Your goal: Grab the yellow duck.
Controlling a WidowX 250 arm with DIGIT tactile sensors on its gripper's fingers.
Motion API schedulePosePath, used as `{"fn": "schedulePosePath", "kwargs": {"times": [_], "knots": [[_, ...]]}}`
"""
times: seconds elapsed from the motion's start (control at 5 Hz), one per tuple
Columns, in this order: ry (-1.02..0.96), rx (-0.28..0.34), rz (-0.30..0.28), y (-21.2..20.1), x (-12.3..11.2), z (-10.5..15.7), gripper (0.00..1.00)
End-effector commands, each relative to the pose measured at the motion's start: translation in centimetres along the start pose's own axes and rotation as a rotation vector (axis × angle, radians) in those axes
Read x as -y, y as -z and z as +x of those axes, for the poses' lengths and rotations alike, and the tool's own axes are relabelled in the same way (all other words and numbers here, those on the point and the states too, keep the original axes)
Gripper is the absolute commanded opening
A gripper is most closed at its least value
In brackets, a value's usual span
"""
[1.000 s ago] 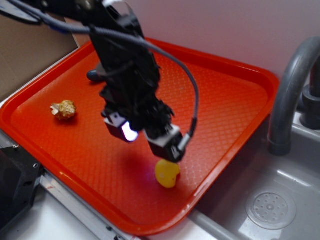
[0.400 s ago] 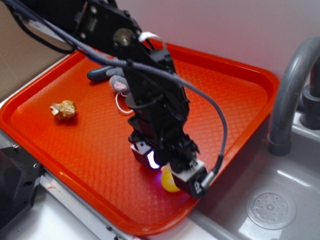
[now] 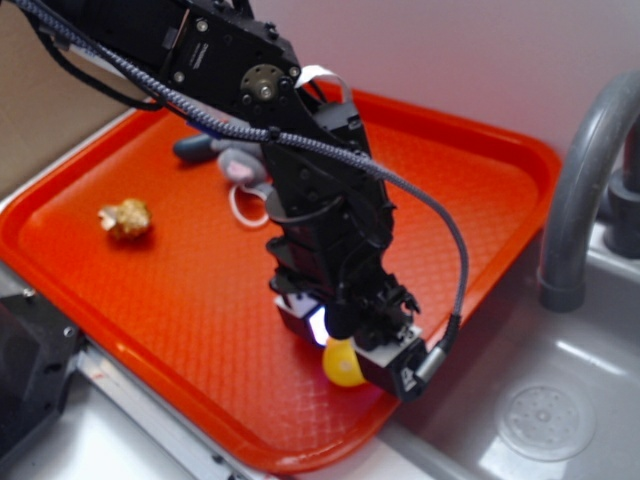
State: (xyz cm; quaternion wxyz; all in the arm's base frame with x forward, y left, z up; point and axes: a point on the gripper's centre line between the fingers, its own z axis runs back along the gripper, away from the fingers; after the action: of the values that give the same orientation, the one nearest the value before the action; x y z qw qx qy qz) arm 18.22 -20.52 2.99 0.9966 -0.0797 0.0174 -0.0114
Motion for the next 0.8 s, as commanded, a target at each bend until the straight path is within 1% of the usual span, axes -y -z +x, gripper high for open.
{"fn": "schedulePosePath", "kwargs": {"times": [0.0,0.2,0.4,0.6], "knots": [[-0.006,-0.01,0.013,-0.9,-1.1,-0.7,0.0],[-0.03,0.022,0.057,-3.9,-3.6,-0.6,0.0],[-0.084,0.095,0.133,-9.1,-7.2,-0.2,0.0],[-0.135,0.111,0.151,-13.3,-10.7,-0.1,0.0]]}}
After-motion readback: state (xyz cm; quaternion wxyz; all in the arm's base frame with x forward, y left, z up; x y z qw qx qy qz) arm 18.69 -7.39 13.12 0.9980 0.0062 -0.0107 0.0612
